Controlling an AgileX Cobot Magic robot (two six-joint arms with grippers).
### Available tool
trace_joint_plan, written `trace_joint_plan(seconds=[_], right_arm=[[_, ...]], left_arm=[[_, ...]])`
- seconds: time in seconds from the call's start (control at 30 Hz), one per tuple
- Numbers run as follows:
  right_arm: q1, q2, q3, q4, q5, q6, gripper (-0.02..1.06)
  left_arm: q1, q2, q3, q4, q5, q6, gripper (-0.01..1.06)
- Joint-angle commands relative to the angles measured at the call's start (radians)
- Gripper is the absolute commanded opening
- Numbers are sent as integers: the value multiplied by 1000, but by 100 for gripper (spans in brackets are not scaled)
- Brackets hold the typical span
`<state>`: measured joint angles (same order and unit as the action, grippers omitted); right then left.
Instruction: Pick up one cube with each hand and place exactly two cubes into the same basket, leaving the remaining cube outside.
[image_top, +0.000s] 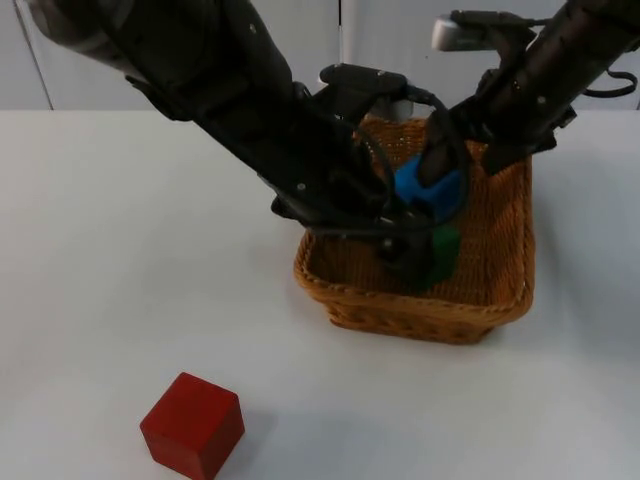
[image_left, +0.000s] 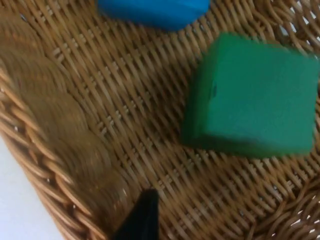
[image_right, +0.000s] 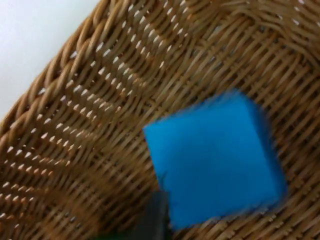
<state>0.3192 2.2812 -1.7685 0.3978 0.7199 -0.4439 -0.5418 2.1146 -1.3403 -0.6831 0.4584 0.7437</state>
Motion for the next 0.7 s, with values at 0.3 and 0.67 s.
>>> trace_joint_plan(seconds=[0.3,0.67], right_arm=[[5,-203,-7,8,-1,-1,88],[5,-447,-7,8,53,-19,88]], left_arm=[[-5,-116,-2,42,6,3,97],[-3,-356,-2,100,12,0,97]])
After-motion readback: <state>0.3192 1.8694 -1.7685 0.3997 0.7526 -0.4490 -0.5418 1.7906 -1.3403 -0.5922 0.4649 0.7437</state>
